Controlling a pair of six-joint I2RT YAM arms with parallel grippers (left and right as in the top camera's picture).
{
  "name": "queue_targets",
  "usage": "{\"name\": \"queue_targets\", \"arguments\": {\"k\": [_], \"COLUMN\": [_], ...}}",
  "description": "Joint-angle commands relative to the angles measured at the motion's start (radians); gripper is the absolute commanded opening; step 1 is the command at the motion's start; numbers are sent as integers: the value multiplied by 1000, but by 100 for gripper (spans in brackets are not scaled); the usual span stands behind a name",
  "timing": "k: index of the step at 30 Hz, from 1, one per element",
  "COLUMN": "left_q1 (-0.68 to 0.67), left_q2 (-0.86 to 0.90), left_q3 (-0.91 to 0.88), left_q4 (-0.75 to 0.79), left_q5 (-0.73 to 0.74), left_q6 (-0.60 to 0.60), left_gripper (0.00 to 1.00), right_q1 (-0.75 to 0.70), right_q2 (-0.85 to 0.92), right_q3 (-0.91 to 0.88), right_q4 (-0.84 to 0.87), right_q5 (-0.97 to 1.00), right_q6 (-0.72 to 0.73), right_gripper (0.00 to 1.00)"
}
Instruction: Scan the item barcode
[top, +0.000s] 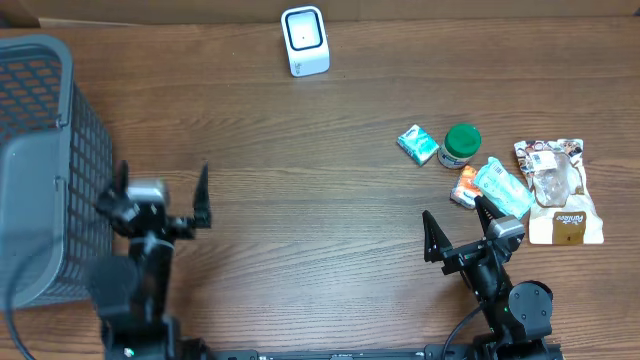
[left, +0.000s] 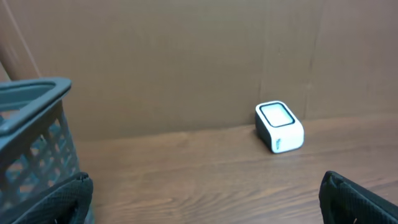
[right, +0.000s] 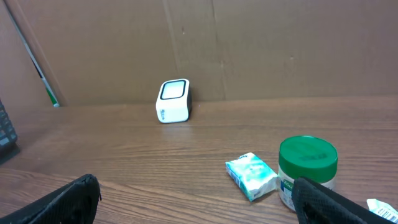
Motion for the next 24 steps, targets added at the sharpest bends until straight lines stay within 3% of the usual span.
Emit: {"name": "queue_targets", "arguments": {"k": [1,8,10,14,24], "left_q1": [-23,-54,-54,-53,-53], "left_q2": [-146,-380,-426,-433,-432], "left_q3": [-146,-354,-352,-352,-352], "left_q4": [28,25,-57,-126,-122], "left_q5": [27,11,-3,-9,-8], "left_q6": [178,241,245,225,189], "left_gripper": [100,100,100,99,100], "right_q1": [-2,-2,-2,-2,-2], "right_q2": [-12,-12,-12,-12,-12], "right_q3": [-10,-10,-10,-10,-10], "right_q4": [3,3,3,3,3], "right_q5": [-5,-5,-5,-5,-5], "right_q6": [4,4,4,4,4], "right_gripper": [100,100,100,100,100]}}
